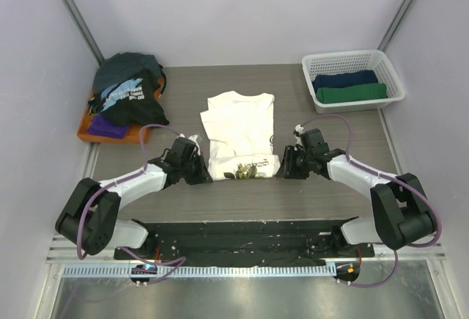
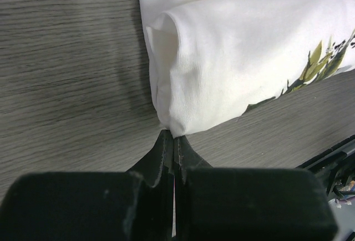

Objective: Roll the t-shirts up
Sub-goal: Roll the T-shirt to the center of the board.

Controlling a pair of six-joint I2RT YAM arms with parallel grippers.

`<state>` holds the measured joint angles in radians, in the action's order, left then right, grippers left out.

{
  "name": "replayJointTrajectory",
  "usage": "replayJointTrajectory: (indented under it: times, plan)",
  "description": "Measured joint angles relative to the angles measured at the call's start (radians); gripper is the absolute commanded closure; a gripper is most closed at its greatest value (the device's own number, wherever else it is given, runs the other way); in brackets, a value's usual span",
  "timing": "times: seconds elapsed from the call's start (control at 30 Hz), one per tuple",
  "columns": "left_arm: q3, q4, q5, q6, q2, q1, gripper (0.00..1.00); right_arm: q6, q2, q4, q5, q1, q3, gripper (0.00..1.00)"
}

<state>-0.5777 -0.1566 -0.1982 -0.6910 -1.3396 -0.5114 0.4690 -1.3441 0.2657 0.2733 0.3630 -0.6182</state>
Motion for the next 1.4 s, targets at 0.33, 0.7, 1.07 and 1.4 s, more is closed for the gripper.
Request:
replayJointTrajectory:
  times: [0.33, 0.7, 1.07, 1.4]
  plan:
    - [-0.037, -0.021, 0.018, 0.021, -0.023, 0.0, 1.0, -0.029, -0.079, -0.084, 0.008, 0.005, -0.027, 0.63]
    - [-0.051, -0.047, 0.023, 0.036, -0.023, 0.0, 1.0, -0.043, -0.126, -0.145, 0.04, 0.024, -0.033, 0.99]
    - [0.01, -0.067, -0.031, 0.019, 0.095, 0.001, 1.0, 0.029, 0.121, -0.104, 0.055, 0.077, 0.082, 0.99]
    - [0.012, -0.108, -0.073, -0.039, 0.093, 0.001, 1.0, 0.057, 0.129, -0.018, 0.06, 0.079, 0.076, 0.99]
